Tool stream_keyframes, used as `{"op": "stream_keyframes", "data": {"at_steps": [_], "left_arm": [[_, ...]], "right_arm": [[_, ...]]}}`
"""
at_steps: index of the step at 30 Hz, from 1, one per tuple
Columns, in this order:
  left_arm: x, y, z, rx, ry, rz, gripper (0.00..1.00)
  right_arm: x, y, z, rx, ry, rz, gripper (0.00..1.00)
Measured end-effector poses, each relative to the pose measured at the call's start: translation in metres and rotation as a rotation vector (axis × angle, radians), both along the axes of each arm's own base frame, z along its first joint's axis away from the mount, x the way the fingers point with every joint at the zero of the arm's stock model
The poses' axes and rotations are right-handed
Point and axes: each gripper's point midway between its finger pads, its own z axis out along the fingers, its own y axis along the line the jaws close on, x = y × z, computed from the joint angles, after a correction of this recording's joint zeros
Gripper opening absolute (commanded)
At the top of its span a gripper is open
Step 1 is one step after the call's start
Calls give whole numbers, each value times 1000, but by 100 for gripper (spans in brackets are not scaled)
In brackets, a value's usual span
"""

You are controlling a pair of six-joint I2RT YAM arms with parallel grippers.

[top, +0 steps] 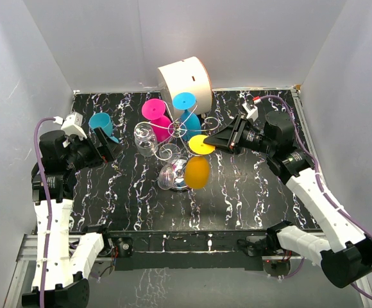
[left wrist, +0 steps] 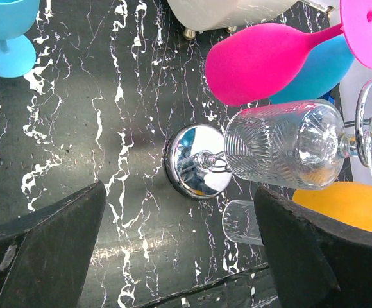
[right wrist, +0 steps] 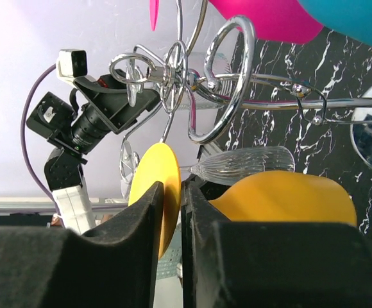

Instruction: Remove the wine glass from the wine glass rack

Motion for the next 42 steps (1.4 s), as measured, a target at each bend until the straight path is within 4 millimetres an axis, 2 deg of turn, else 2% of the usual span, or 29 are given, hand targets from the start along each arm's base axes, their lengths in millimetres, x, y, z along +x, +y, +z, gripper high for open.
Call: {"op": "stream_keyframes", "data": {"at_steps": [13,42], "left_arm": [[-1,-2,-1,-8,6,-7,99],[2,-2,-8,-7,34,-14,99]], "right_arm": [[-2,-2,12,15,-19,-12,0],[-22,8,30,115,0,133,0]]}}
